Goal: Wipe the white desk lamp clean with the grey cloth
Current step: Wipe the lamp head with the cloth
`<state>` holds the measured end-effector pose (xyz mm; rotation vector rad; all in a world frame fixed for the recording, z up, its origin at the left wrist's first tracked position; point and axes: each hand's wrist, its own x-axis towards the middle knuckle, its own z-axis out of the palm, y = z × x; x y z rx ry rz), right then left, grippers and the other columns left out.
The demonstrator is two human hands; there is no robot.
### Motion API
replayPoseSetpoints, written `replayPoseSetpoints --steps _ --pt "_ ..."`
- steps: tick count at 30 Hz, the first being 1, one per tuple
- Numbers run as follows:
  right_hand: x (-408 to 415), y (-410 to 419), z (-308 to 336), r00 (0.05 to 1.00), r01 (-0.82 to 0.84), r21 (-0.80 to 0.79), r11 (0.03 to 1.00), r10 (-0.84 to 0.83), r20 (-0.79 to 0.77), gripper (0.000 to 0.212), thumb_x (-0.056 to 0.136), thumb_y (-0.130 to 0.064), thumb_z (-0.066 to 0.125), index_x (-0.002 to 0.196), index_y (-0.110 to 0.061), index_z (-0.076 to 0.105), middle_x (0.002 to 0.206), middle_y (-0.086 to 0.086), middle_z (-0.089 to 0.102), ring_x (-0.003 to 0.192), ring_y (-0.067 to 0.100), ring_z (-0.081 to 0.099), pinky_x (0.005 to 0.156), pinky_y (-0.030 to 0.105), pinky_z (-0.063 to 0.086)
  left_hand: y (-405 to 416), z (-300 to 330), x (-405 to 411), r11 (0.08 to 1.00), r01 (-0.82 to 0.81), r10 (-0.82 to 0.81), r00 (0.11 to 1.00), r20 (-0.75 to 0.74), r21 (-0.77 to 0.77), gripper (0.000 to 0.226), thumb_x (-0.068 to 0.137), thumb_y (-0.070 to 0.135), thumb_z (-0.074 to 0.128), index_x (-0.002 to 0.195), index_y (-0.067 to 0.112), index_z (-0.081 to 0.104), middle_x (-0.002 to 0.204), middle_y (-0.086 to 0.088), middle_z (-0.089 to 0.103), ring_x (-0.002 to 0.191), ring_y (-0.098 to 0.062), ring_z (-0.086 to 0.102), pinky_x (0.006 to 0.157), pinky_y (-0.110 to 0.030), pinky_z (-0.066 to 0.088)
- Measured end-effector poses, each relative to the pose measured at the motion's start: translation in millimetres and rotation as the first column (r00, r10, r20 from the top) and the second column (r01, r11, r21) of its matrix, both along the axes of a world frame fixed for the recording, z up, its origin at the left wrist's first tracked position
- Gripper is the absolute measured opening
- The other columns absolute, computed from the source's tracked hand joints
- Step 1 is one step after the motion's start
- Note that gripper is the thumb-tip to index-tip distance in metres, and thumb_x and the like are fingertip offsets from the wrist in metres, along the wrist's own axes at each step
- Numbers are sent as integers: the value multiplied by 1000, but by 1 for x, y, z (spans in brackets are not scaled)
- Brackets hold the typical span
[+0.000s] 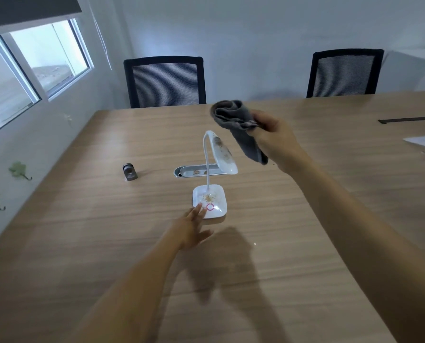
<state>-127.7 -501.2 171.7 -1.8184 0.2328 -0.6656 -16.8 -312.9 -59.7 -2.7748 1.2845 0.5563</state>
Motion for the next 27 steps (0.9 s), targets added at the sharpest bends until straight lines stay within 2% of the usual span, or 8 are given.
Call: replayPoseSetpoints --steps 2,5,7,12,16,20,22,27 --pt "5 6 11 999 -34 -165 986 28 -40 39 86 8 51 112 -14 70 84 -13 69 72 -16 62 66 2 49 -1 0 0 1000 8 -8 1000 10 8 84 91 63 30 153 19 -6 162 4 -12 150 -17 -2 123 -36 13" --pt "8 11 19 990 -96 -441 892 38 -138 45 82 14 49 112 -12 71 109 4 71 105 16 63 98 32 51 -3 1 0 999 35 -36 999 37 11 78 94 57 28 153 15 -3 163 -1 -11 151 -18 0 123 -34 10" --pt "2 7 17 988 -121 -521 845 51 -147 52 77 21 43 110 -7 71 116 11 70 110 23 62 102 32 48 -3 2 -1 1000 26 -26 999 27 -2 78 95 56 28 153 16 -2 163 -1 -10 151 -19 0 123 -35 11" --pt "-34 -13 4 970 -208 -344 916 149 -191 45 79 27 49 111 2 67 109 5 61 94 9 63 76 0 49 -5 6 -3 998 52 -52 998 39 20 78 96 53 28 153 11 -5 162 -6 -11 150 -21 -3 123 -30 5" --pt "-49 -28 -3 979 -159 -89 983 145 -146 52 84 27 36 109 -7 65 101 8 70 85 31 68 66 38 61 -6 9 -4 998 52 -53 998 26 36 78 97 53 29 153 10 -4 162 -8 -10 150 -22 -3 123 -31 5" --pt "-30 -22 4 993 -86 -50 995 81 -88 44 91 16 42 109 -19 62 71 -19 75 67 -12 66 59 5 52 -6 12 -4 998 49 -49 999 9 49 78 96 55 28 153 12 -5 162 -6 -11 150 -20 -3 123 -33 8" --pt "-8 -12 8 997 -29 -47 999 25 -70 41 88 12 47 111 -18 64 83 -6 74 68 -17 65 63 0 51 -5 11 -3 999 22 -22 1000 -15 33 79 95 57 28 153 16 -4 162 -1 -12 150 -18 -3 123 -34 8" --pt "34 7 6 985 -19 -132 991 -4 -172 36 83 6 53 109 -9 72 106 17 74 111 28 65 101 42 51 -4 7 -1 999 10 -9 1000 -29 34 80 94 58 29 153 17 -4 162 1 -13 150 -15 -6 124 -34 4"
